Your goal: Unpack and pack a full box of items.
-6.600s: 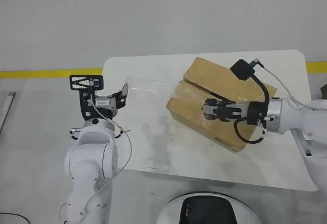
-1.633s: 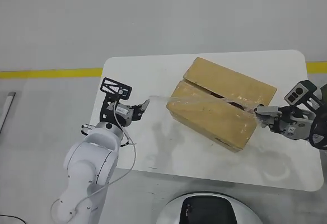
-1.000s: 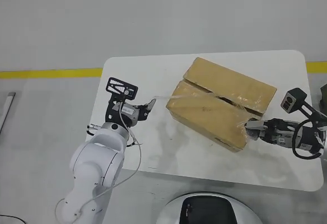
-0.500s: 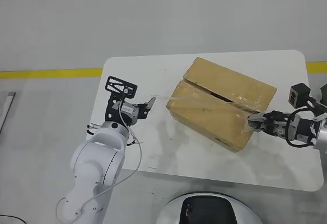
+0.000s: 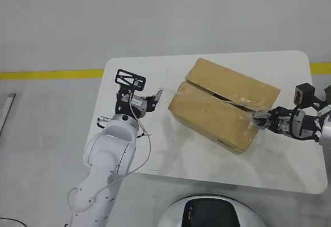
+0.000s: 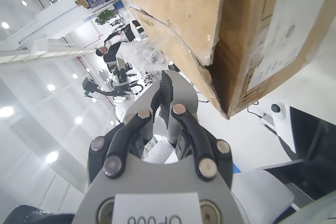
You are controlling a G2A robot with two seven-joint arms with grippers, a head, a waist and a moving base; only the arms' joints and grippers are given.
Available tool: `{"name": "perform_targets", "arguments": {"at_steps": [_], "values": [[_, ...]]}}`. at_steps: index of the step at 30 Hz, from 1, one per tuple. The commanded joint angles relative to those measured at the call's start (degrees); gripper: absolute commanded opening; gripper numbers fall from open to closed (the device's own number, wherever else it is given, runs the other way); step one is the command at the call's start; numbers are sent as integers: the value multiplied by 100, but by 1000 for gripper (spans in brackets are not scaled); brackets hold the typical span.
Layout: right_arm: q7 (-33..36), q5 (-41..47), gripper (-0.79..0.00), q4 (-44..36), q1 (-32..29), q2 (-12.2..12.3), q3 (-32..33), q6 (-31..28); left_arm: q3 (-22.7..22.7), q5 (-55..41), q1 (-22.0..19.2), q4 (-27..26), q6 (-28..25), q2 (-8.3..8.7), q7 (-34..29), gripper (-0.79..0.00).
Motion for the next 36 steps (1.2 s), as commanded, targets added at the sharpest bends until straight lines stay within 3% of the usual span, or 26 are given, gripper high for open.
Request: {"name": "perform_targets", "arguments": {"at_steps": [1,5,9,19,24,30,36], "values": [[9,-64,-785,-9,5,22,23,91,24,35,-49,61,-75,-9,-15,0],[147,-80,-785,-8,-15,64,101,170,-27,-50,-93,163,-725,16,-203,0],[441,-24,-785,-31,0,115,106,396,-140,-138,-168,196,-974,25,-203,0],[757,-194,-785,-165,97,247,-38,703,255,-111,-765,729,-821,-95,8,0],[574,231,-785,-17,66,229,44,460,387,-90,-994,1016,-677,-157,87,0],[120,1071,-785,65,57,165,105,452,334,-154,-792,746,-888,-148,-102,0],[-190,1425,-785,44,151,149,-11,529,31,-997,-169,-151,-1072,-108,-560,0]]}}
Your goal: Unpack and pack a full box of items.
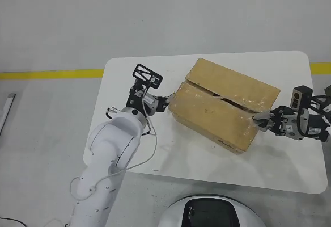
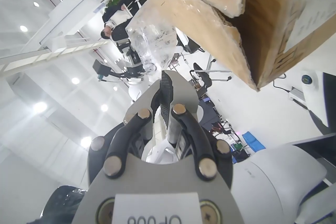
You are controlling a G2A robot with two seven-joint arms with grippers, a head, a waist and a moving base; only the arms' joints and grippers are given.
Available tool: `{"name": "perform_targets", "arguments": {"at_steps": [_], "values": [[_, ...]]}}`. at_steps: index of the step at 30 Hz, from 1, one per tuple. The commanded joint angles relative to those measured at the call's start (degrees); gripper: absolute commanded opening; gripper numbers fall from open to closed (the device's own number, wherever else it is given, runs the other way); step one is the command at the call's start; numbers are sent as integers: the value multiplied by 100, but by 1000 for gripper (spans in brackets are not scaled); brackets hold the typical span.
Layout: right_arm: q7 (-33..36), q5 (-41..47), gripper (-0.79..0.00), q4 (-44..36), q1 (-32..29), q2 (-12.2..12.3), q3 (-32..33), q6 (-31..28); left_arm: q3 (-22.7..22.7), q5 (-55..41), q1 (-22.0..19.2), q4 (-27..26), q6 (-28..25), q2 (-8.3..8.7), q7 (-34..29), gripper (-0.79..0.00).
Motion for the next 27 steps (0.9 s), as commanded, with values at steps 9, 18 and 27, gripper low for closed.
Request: {"name": "perform_targets", "arguments": {"at_steps": [9,18,27], "values": [[27,-295,-785,-309,184,70,-302,58,311,-135,728,-510,3,6,-8,0],[401,-761,-785,-479,94,199,-158,60,691,496,688,14,417,-68,310,0],[477,-839,-785,-665,-127,276,51,51,751,953,464,501,761,-141,494,0]]}}
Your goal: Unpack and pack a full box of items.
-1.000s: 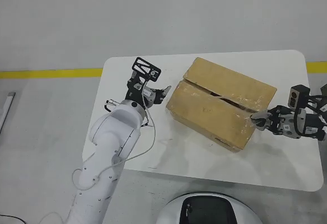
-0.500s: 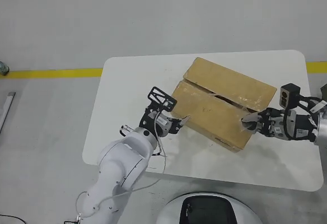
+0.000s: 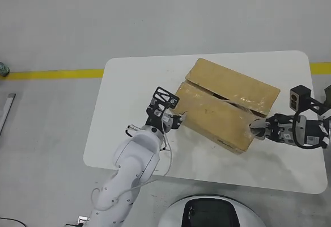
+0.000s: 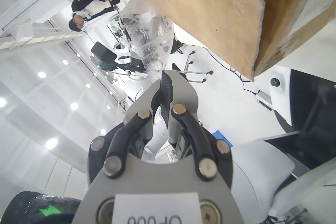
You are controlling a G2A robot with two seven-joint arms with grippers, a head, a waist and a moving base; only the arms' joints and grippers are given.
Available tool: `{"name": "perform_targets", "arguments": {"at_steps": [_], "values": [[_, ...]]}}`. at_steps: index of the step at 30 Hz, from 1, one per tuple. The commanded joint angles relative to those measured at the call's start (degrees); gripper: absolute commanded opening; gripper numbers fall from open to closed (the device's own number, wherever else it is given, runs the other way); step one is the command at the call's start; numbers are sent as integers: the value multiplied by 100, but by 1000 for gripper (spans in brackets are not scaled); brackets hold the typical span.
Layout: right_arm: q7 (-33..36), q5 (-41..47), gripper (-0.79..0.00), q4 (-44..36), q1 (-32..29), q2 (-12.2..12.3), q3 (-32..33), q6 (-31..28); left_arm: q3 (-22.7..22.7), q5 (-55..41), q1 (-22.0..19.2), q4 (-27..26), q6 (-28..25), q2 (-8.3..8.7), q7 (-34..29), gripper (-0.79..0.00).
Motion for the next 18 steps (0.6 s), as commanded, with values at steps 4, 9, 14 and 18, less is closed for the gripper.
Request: {"name": "perform_targets", "arguments": {"at_steps": [4,9,14,18], "values": [[12,2,-785,-71,-93,34,55,26,2,251,-152,331,226,-46,175,0],[38,265,-785,-51,-177,46,115,55,-126,333,-298,373,217,-69,243,0],[69,541,-785,-22,-256,60,162,167,-346,493,-334,336,32,-52,229,0],[201,940,-785,33,-311,63,160,283,-439,573,-319,348,3,-54,256,0]]}}
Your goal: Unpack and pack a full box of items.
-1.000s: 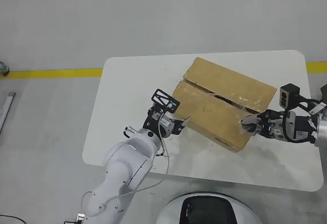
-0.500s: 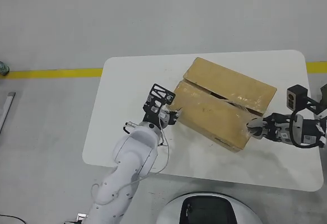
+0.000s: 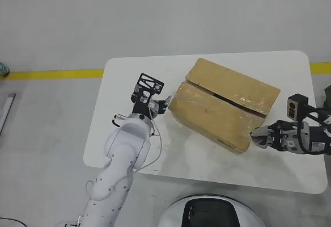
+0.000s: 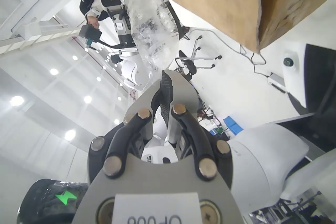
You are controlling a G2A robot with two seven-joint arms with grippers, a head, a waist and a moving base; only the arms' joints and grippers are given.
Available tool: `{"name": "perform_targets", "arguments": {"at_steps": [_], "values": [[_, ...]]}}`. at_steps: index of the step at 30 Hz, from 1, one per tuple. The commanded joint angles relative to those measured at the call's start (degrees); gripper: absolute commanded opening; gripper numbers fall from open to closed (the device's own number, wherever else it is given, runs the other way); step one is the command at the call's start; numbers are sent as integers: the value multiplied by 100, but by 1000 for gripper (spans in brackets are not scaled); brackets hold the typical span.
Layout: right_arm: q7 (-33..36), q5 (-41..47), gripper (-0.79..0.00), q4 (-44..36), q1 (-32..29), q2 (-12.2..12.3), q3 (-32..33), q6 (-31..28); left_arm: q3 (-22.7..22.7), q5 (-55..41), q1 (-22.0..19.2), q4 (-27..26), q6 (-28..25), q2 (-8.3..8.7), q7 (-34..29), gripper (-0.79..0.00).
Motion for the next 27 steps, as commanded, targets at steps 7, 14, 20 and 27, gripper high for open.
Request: {"name": "perform_targets", "arguments": {"at_steps": [7,14,20,27], "values": [[28,656,-785,75,-68,3,-32,111,51,173,-138,-33,27,-51,119,0],[-207,1068,-785,289,-151,-5,135,-161,215,142,-345,97,135,-139,186,0],[-454,2193,-785,294,-128,-89,296,-606,85,117,-220,15,261,-160,63,0],[-776,3044,-785,382,337,-135,162,-851,-235,59,77,-206,309,-146,-156,0]]}}
